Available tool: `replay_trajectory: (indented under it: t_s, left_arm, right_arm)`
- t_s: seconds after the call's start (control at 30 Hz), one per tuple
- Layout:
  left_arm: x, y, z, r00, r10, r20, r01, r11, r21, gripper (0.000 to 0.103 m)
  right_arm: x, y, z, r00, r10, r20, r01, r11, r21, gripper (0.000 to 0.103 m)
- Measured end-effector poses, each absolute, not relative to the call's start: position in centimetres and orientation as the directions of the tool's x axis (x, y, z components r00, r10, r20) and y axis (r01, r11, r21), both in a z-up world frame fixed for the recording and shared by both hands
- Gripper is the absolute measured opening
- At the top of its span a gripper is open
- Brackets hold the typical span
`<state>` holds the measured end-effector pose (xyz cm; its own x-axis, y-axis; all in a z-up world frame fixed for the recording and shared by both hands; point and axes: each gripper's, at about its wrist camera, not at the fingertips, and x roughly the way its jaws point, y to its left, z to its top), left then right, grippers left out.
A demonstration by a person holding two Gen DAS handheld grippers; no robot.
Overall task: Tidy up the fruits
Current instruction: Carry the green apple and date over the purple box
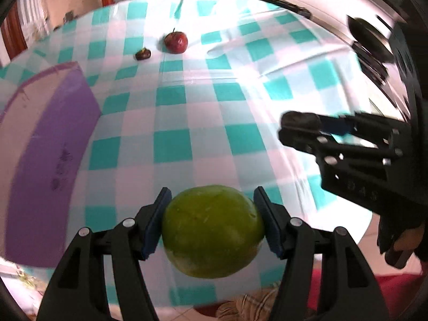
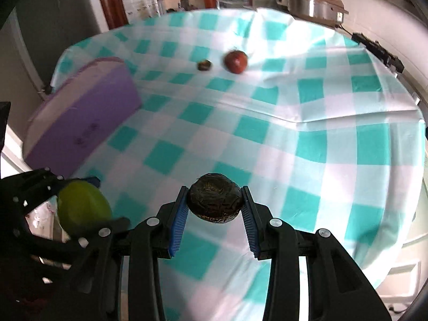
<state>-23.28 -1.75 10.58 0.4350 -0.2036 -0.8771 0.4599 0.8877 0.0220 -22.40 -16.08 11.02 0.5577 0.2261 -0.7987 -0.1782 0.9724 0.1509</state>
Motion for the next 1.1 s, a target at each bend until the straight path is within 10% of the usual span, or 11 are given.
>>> replay_trajectory:
  t_s: [1.1]
  left_arm:
    - [-32.5, 12.8, 19.3, 0.681, -0.108, -0.724, 0.244, 0.966, 0.086, 0.064]
  right_arm:
    - [-28.5, -1.5, 18.7, 0.564, 0.360, -0.744, -0.435, 0.894, 0.103, 0.038]
